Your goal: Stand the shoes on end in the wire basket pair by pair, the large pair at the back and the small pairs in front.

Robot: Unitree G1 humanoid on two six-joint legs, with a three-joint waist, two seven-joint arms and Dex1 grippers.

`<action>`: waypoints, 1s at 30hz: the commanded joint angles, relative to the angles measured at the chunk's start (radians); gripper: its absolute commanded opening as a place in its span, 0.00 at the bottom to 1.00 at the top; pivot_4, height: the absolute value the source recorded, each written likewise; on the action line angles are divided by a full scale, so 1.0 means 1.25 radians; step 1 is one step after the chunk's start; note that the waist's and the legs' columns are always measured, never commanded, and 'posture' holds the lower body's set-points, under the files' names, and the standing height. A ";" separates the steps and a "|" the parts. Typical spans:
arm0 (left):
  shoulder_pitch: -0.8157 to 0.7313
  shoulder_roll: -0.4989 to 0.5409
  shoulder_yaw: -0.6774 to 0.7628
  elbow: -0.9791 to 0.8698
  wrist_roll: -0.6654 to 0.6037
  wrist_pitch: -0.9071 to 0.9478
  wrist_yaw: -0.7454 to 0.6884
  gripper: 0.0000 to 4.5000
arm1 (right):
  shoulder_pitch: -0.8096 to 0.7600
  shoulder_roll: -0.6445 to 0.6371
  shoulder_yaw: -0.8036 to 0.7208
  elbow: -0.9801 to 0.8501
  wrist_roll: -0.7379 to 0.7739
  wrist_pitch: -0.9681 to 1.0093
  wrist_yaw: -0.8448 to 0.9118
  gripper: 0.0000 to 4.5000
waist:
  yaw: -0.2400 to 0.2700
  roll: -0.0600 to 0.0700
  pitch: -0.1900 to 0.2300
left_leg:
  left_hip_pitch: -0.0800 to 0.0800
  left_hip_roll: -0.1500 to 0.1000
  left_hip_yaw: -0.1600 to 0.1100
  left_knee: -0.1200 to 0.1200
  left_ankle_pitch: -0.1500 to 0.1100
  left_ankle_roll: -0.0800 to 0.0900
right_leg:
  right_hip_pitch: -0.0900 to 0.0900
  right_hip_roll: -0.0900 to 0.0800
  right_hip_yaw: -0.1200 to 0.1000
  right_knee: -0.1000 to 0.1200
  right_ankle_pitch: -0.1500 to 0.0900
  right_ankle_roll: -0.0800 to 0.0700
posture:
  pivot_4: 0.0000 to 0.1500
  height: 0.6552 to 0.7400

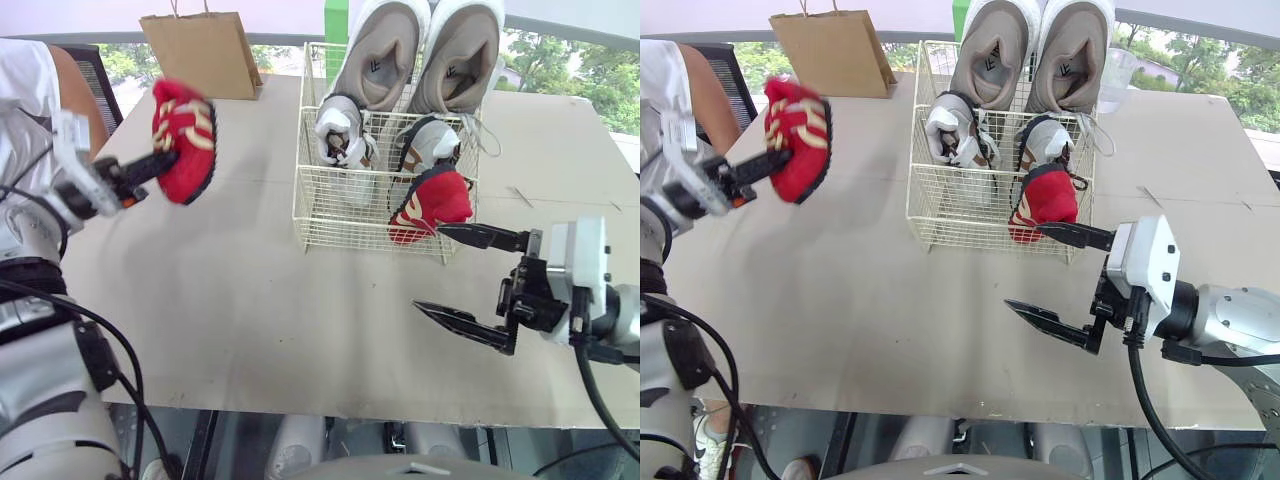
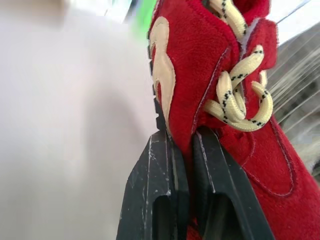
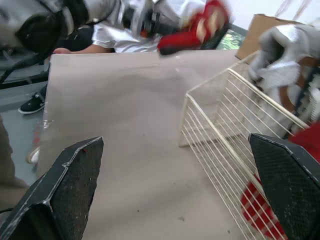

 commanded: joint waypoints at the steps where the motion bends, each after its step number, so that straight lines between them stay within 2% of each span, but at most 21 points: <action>1: 0.033 -0.098 0.006 -0.383 -0.080 -0.029 0.167 0.00 | 0.004 -0.006 -0.047 0.014 0.014 -0.028 0.022 1.00 | 0.002 -0.001 0.000 | -0.001 0.000 -0.001 0.001 0.000 0.000 | 0.000 0.000 -0.001 0.000 0.000 0.000 | 1.00 1.00; 4: 0.074 -0.158 -0.033 -0.500 -0.068 -0.055 0.244 0.00 | 0.007 -0.003 -0.038 0.023 -0.014 -0.037 0.022 1.00 | -0.003 0.000 -0.001 | -0.001 0.000 0.000 0.001 0.001 -0.001 | 0.000 0.001 0.001 0.000 0.000 0.000 | 1.00 1.00; 7: 0.144 -0.273 -0.124 -0.593 0.026 -0.229 0.304 0.00 | 0.032 0.034 -0.060 0.034 0.013 -0.061 0.021 1.00 | 0.000 0.003 -0.002 | 0.003 0.000 0.003 -0.001 0.000 0.000 | 0.001 0.002 0.003 0.002 0.000 0.000 | 1.00 1.00; 12: 0.287 -0.353 -0.241 -0.607 0.135 -0.504 0.252 0.00 | 0.062 0.035 -0.114 0.044 0.028 -0.068 0.024 1.00 | 0.000 0.003 -0.002 | 0.006 0.000 0.004 -0.001 0.000 0.000 | 0.003 0.004 0.005 0.002 0.000 0.000 | 1.00 1.00; 15: 0.345 -0.392 -0.290 -0.540 0.188 -0.646 0.242 0.00 | 0.070 0.044 -0.134 0.054 0.034 -0.073 0.012 1.00 | 0.002 0.003 -0.002 | 0.006 0.000 0.005 -0.001 0.000 0.000 | 0.003 0.004 0.005 0.002 0.000 0.000 | 1.00 1.00; 21: 0.321 -0.464 -0.361 -0.311 0.317 -0.920 0.283 0.00 | 0.108 0.029 -0.184 0.038 0.057 -0.066 0.011 1.00 | 0.006 0.004 -0.002 | 0.005 0.000 0.004 -0.001 0.000 0.000 | 0.003 0.009 0.005 0.002 0.000 0.000 | 1.00 1.00; 25: 0.303 -0.466 -0.387 -0.163 0.400 -1.086 0.318 0.00 | 0.126 0.020 -0.208 0.028 0.079 -0.064 0.001 1.00 | 0.004 0.004 -0.002 | 0.005 0.000 0.005 0.000 0.000 0.001 | 0.003 0.010 0.006 0.001 0.000 0.000 | 1.00 1.00; 30: 0.303 -0.454 -0.394 -0.034 0.480 -1.211 0.389 0.00 | 0.135 0.013 -0.216 0.013 0.091 -0.064 -0.014 1.00 | 0.002 0.004 -0.003 | 0.006 0.001 0.005 0.000 0.000 0.001 | 0.003 0.011 0.006 0.002 0.000 0.000 | 1.00 1.00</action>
